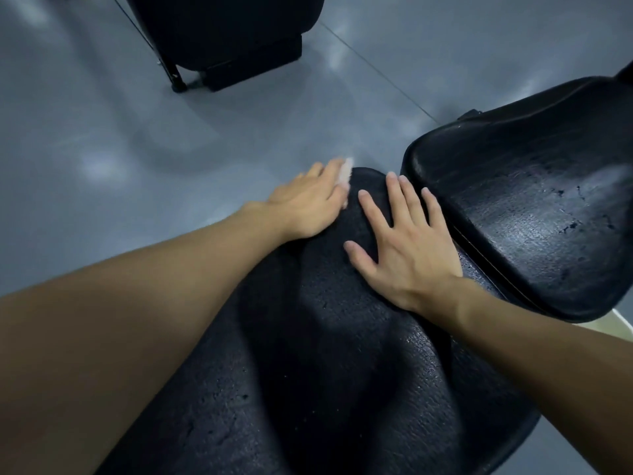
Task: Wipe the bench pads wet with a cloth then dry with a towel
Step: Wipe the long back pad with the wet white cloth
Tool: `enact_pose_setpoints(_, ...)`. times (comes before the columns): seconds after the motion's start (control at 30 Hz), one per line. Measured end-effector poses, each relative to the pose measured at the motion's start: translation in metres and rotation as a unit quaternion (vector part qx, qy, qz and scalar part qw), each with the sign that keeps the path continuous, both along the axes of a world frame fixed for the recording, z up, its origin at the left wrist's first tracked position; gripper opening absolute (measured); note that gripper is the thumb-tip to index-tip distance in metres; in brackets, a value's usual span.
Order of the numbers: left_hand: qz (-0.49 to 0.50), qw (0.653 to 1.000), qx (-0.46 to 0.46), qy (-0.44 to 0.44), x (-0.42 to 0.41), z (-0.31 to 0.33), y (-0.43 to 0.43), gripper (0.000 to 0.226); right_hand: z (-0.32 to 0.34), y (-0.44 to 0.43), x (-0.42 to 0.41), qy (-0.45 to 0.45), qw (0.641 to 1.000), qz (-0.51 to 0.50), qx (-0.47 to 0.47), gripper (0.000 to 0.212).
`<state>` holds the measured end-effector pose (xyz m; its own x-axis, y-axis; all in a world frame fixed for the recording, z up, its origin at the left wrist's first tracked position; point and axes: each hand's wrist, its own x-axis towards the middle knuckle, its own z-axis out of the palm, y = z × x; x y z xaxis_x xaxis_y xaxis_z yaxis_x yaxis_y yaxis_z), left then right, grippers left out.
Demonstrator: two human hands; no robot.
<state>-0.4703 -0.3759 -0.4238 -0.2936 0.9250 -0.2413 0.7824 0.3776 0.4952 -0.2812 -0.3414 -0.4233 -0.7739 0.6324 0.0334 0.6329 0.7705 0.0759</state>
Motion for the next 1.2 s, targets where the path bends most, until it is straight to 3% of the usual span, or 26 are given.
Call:
enact_pose_setpoints(0.2,-0.013,1.0,0.018,0.006,-0.005,-0.001,-0.019,0.046,0.0,0.002,0.001,0.006,1.0,-0.001,-0.012,0.078)
enact_pose_setpoints(0.37,0.041,0.999,-0.029,0.007,-0.025,-0.011,-0.077,0.047,0.002,0.002,-0.001,0.003,1.0,0.001,-0.018,0.078)
enact_pose_setpoints(0.63,0.04,0.999,0.002,0.034,0.001,-0.002,-0.034,0.05,0.005,-0.002,-0.014,-0.029,0.999,-0.005,0.023,0.081)
enact_pose_setpoints(0.87,0.04,0.998,-0.026,0.036,-0.041,-0.033,-0.106,0.062,-0.012,-0.031,-0.046,-0.032,0.998,0.048,0.006,0.07)
enact_pose_setpoints(1.07,0.047,0.996,0.079,0.0,-0.034,-0.034,-0.1,0.058,-0.014,-0.032,-0.054,-0.067,0.997,0.017,0.023,0.072)
enact_pose_setpoints(1.2,0.046,0.996,0.071,0.008,-0.041,-0.039,-0.14,0.05,-0.011,-0.051,-0.067,-0.043,0.998,0.035,0.031,0.066)
